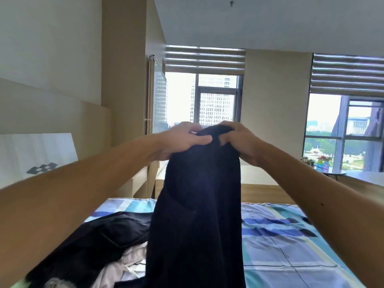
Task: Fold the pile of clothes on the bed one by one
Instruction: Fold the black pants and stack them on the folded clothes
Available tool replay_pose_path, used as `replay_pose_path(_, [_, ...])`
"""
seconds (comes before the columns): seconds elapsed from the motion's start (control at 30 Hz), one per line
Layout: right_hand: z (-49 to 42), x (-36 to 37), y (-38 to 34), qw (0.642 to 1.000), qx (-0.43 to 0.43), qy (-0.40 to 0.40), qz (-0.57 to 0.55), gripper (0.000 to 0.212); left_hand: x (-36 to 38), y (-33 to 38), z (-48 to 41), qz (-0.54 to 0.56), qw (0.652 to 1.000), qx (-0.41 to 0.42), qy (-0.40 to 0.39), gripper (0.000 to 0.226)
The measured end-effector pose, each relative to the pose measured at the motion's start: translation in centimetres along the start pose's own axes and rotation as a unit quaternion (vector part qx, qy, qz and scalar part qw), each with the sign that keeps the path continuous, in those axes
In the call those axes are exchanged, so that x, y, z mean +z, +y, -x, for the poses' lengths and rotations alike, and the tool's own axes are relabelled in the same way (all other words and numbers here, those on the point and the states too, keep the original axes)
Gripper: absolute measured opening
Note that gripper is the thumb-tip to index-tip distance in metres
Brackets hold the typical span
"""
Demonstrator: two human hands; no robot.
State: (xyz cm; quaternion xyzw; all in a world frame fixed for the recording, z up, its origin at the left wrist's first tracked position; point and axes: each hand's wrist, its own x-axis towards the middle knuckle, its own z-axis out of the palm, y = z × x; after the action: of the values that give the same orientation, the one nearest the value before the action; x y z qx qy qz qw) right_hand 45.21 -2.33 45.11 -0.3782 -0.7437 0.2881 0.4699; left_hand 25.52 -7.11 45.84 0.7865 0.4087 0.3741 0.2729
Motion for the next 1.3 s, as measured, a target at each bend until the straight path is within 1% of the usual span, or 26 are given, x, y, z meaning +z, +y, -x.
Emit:
replay_pose_path(0.03, [0.2, -0.1, 0.2, 0.999, 0.000, -0.003, 0.034, 0.036, -0.3, -0.1, 0.0, 0.010, 1.000, -0.004, 0.011, 0.019])
replay_pose_path(0.1, [0.6, -0.3, 0.8, 0.993, -0.006, -0.018, 0.118, 0.036, -0.9, -0.2, -0.2, -0.044, 0.997, -0.005, 0.057, 0.009])
replay_pose_path(0.2, [0.9, -0.5, 2.2, 0.978, -0.020, -0.039, 0.205, 0.035, -2.1, -1.1, -0.6, -0.126, 0.984, -0.007, 0.128, 0.012])
replay_pose_path(0.27, [0.9, -0.9, 3.4, 0.968, -0.017, -0.034, 0.248, 0.039, -3.0, -1.9, -0.7, -0.150, 0.977, -0.010, 0.148, 0.012])
replay_pose_path(0.33, [0.8, -1.5, 4.4, 0.961, -0.012, -0.031, 0.275, 0.039, -4.0, -2.8, -0.6, -0.180, 0.972, -0.019, 0.150, 0.018])
replay_pose_path(0.4, [0.8, -2.1, 5.2, 0.955, 0.007, -0.047, 0.291, 0.031, -5.1, -3.6, -0.4, -0.219, 0.964, -0.029, 0.147, 0.024])
replay_pose_path(0.5, [1.0, -3.2, 5.7, 0.945, 0.047, -0.077, 0.314, 0.026, -7.0, -4.9, 0.3, -0.257, 0.953, -0.064, 0.149, 0.024])
replay_pose_path(0.57, [1.2, -4.2, 5.8, 0.945, 0.074, -0.077, 0.309, 0.022, -7.8, -5.6, 0.8, -0.263, 0.950, -0.094, 0.141, 0.022])
replay_pose_path(0.67, [1.4, -5.3, 5.5, 0.954, 0.115, -0.066, 0.267, 0.013, -8.2, -6.5, 1.3, -0.263, 0.949, -0.134, 0.111, 0.020])
replay_pose_path(0.73, [1.8, -5.7, 5.0, 0.965, 0.131, -0.078, 0.214, 0.014, -8.0, -6.9, 1.4, -0.250, 0.952, -0.157, 0.085, 0.017])
replay_pose_path(0.8, [2.1, -6.1, 4.8, 0.974, 0.140, -0.102, 0.149, 0.016, -7.9, -7.3, 1.4, -0.211, 0.960, -0.172, 0.063, 0.016])
replay_pose_path(0.93, [3.6, -6.8, 5.3, 0.979, 0.125, -0.157, 0.033, 0.023, -7.6, -8.1, 2.4, -0.039, 0.982, -0.181, 0.026, 0.024])
replay_pose_path(1.0, [4.4, -6.8, 5.5, 0.974, 0.124, -0.185, -0.032, 0.030, -7.4, -8.5, 2.9, 0.053, 0.982, -0.183, 0.009, 0.026])
replay_pose_path(1.07, [5.0, -6.6, 5.4, 0.958, 0.147, -0.234, -0.077, 0.032, -6.6, -8.9, 3.1, 0.106, 0.977, -0.188, -0.004, 0.025])
replay_pose_path(1.1, [5.2, -6.2, 5.3, 0.949, 0.164, -0.263, -0.065, 0.032, -5.9, -9.1, 3.1, 0.122, 0.974, -0.193, -0.005, 0.025])
replay_pose_path(1.17, [5.3, -5.3, 5.3, 0.928, 0.213, -0.305, 0.031, 0.036, -4.4, -9.0, 2.8, 0.141, 0.969, -0.202, 0.004, 0.025])
replay_pose_path(1.2, [5.3, -4.8, 5.3, 0.918, 0.238, -0.302, 0.095, 0.042, -3.6, -8.9, 2.5, 0.140, 0.970, -0.199, 0.007, 0.025])
replay_pose_path(1.23, [5.4, -4.1, 5.2, 0.912, 0.257, -0.283, 0.147, 0.050, -2.9, -8.9, 2.2, 0.136, 0.972, -0.189, 0.007, 0.024])
replay_pose_path(1.27, [5.3, -3.6, 5.5, 0.911, 0.266, -0.259, 0.181, 0.052, -2.4, -8.9, 1.8, 0.129, 0.976, -0.176, 0.005, 0.024])
replay_pose_path(1.3, [5.4, -3.1, 5.7, 0.916, 0.267, -0.231, 0.192, 0.047, -2.0, -8.9, 1.5, 0.111, 0.981, -0.159, -0.002, 0.023])
